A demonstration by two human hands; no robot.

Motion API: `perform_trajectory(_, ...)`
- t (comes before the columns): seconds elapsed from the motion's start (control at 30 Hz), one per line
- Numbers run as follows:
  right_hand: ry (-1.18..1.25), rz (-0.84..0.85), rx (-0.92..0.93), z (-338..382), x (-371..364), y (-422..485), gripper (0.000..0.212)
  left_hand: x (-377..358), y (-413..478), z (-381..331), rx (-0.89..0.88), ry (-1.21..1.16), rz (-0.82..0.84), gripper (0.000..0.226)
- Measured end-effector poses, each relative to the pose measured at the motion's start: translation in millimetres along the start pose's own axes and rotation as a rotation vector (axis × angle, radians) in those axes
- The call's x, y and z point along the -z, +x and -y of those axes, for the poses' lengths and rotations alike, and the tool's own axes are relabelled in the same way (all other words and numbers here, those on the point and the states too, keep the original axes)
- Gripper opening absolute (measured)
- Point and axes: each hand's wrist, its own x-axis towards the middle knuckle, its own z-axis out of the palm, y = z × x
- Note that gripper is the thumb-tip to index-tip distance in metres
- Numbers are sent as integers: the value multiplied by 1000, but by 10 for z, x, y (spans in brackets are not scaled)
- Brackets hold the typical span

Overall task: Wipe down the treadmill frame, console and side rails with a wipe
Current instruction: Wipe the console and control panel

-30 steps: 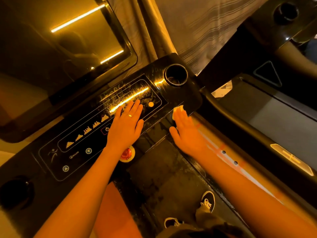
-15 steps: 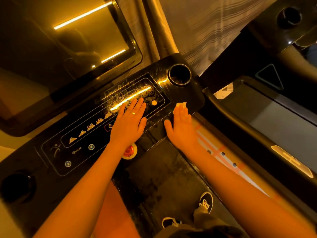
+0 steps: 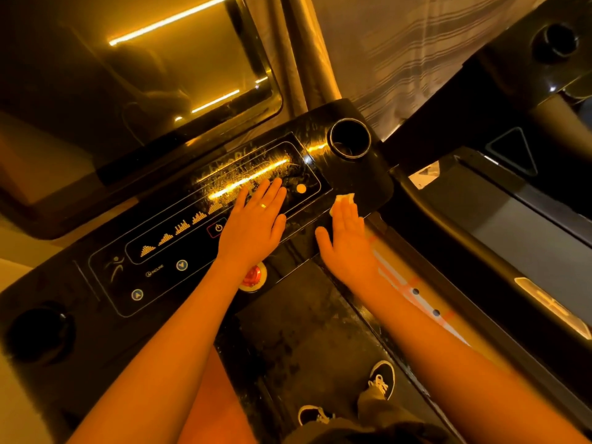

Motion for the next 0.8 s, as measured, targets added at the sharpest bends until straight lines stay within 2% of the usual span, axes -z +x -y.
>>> perform_trajectory(0.1,-29,23,23,71,-75,-154,73,13,6,-5,3,-6,2,55)
perform_trajectory(0.27,-102,168,253,-44,-15,-367,70,0,1,-3,4,3,-11,55)
perform_trajectory(0.37,-191,278,461,-373,211,-148,61,-3,1,10,-1,-6,-11,55)
perform_trajectory(0.57,-353,430,890,-896,659,386,60,24,-2,2,10,-15,19,57)
perform_trajectory(0.8,-393,533,1257,-674,579,758,62,26,10,-1,27,-34,58,57)
